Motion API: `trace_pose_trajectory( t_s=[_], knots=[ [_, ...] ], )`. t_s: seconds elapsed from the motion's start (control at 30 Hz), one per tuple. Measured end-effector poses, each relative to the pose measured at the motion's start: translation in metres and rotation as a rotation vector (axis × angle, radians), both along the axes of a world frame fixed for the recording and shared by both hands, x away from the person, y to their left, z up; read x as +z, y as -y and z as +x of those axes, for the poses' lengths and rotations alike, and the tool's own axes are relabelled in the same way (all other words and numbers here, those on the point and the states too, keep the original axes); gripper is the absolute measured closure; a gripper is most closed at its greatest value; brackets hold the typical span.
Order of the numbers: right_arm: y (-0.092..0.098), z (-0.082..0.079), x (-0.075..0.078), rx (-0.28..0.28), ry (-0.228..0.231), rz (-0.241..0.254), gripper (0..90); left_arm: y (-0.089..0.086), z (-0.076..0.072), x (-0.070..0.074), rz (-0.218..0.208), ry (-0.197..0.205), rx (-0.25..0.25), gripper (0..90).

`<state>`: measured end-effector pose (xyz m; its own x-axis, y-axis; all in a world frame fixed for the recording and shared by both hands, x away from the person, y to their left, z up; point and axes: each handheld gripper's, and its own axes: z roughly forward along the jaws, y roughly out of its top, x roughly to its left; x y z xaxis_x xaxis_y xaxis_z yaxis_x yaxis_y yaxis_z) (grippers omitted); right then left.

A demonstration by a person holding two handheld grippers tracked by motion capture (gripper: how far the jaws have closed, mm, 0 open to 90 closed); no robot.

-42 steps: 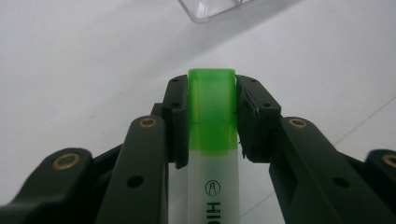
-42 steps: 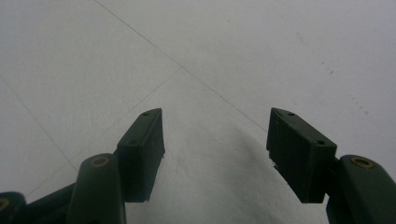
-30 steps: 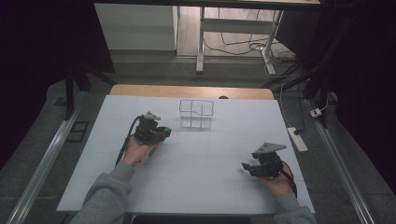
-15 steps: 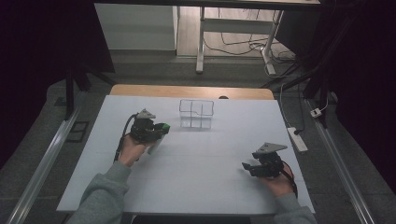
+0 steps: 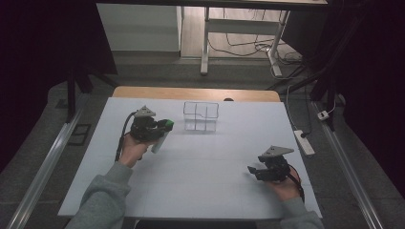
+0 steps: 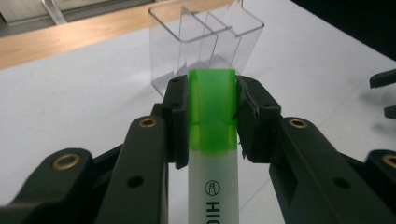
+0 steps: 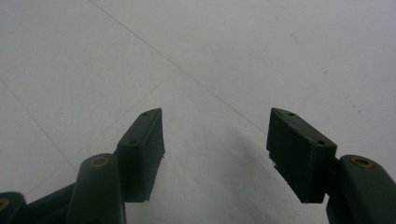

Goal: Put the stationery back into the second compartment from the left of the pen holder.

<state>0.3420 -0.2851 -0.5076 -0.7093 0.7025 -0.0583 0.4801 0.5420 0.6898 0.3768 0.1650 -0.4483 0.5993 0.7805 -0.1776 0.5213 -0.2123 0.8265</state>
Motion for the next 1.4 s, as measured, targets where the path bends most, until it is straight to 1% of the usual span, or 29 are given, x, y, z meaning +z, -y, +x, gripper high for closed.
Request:
trace_pose_trajectory(
  t_s=[0.07,0.1,0.17,0.23,0.33,0.47,0.6,0.77,0.87,0.93,1.2,1.27,1.3,1.37,1.4],
  knots=[
    [0.0,0.0,0.0,0.0,0.0,0.0,36.1,0.0,0.001,0.007,-0.008,0.023,-0.002,66.6],
    [0.0,0.0,0.0,0.0,0.0,0.0,36.1,0.0,0.001,0.007,-0.008,0.023,-0.002,66.6],
    [0.0,0.0,0.0,0.001,0.0,-0.001,36.0,0.001,0.002,0.013,-0.015,0.038,-0.01,66.7],
    [0.0,0.0,0.0,-0.001,-0.001,0.0,36.0,0.001,0.002,0.015,-0.015,0.042,-0.012,66.7],
    [0.001,0.0,0.0,0.0,-0.003,-0.002,36.0,0.004,0.004,0.02,-0.013,0.058,-0.022,66.6],
    [0.001,0.0,0.0,-0.003,-0.003,-0.004,36.0,0.008,0.008,0.023,-0.02,0.063,-0.031,66.6],
    [0.001,0.001,-0.001,-0.004,-0.004,-0.003,35.9,0.012,0.012,0.027,-0.012,0.072,-0.034,66.6],
    [0.001,0.001,-0.001,-0.004,-0.005,-0.002,35.9,0.015,0.021,0.033,-0.031,0.084,-0.037,66.6],
    [0.001,0.001,-0.001,-0.005,-0.005,-0.003,35.9,0.017,0.024,0.035,-0.041,0.087,-0.037,66.6],
    [0.002,0.001,-0.001,-0.006,-0.003,-0.003,35.9,0.02,0.027,0.037,-0.04,0.092,-0.041,66.6],
    [0.001,0.001,-0.001,-0.006,-0.002,-0.009,35.9,0.029,0.036,0.039,-0.033,0.1,-0.054,66.6],
    [0.001,0.0,0.0,-0.011,0.004,-0.01,35.9,0.031,0.038,0.039,-0.034,0.101,-0.054,66.6],
    [0.002,-0.001,-0.001,-0.008,0.002,-0.004,35.8,0.032,0.039,0.04,-0.038,0.1,-0.053,66.6],
    [0.003,-0.002,0.0,-0.012,0.001,-0.009,35.8,0.033,0.041,0.04,-0.041,0.098,-0.055,66.6],
    [0.004,-0.002,-0.001,-0.012,0.001,-0.004,35.8,0.034,0.042,0.041,-0.041,0.097,-0.055,66.6]
  ],
)
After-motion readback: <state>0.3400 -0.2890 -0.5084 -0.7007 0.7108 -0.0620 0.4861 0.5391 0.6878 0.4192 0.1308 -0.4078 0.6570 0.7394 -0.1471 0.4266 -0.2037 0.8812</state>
